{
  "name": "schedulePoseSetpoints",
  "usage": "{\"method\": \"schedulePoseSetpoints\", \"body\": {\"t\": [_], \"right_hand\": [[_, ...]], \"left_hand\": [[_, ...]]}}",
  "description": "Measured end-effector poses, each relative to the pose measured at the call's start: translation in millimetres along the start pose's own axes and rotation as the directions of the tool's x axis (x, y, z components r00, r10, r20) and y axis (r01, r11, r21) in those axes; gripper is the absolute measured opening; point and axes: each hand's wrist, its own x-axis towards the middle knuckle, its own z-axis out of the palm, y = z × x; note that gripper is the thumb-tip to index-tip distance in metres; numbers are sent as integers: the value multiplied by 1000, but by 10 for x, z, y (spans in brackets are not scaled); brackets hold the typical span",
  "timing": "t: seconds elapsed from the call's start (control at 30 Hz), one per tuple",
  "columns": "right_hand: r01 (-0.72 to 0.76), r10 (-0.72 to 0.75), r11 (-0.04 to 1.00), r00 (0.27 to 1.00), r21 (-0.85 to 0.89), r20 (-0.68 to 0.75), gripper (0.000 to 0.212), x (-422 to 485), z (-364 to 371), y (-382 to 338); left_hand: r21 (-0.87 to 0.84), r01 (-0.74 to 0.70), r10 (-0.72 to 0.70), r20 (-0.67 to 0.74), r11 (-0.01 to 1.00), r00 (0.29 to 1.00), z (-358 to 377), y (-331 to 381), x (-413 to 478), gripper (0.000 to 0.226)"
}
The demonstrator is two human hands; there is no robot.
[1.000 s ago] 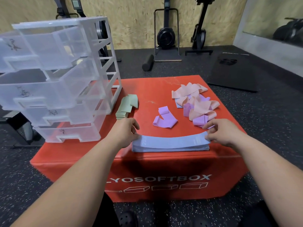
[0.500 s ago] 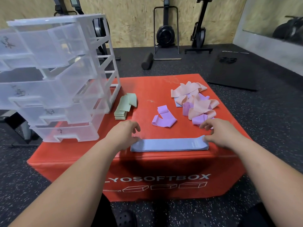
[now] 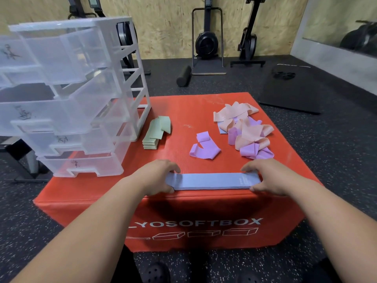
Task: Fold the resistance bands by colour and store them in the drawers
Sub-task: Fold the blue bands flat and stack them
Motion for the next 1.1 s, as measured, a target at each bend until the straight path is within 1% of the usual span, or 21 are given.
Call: {"method": "schedulePoseSetpoints", "body": {"t": [0.23,0.4,0.47,0.6,0.7,0.83,0.9,1.03,1.1], "right_hand": [[4,-4,1000,1000,1,-2,67,27,10,26],[29,-30,998,1000,63,9,71,85,-37,61],[37,-34,995,999,96,-31,69,130,-79,53],[51,-22,983,987,176,-158,60,310,-138,2],[82,-48,988,968,128,-245,53,509,-167,-82],[127,-120,992,959,10,-257,59,860,-153,-207],[148,-147,989,954,-18,-262,62,1072,-122,-243],[121,-131,991,973,-61,-192,65,1473,-33,-227],[58,-70,995,987,-86,-146,66,1605,17,-126]], "left_hand": [[15,-5,5,6,1000,1000,-5,-8,16,69],[-23,-29,29,6,999,1000,-21,-40,69,77],[-74,-45,43,-24,996,999,-24,-44,114,77],[-157,-75,57,-119,985,991,-19,5,273,70],[-165,-102,72,-180,981,981,-18,64,461,69],[-175,-112,71,-224,978,972,40,103,748,70],[-188,-115,68,-243,975,968,78,94,885,69],[-196,-124,69,-267,973,961,117,42,1148,64],[-206,-120,61,-274,971,960,146,10,1256,65]]}}
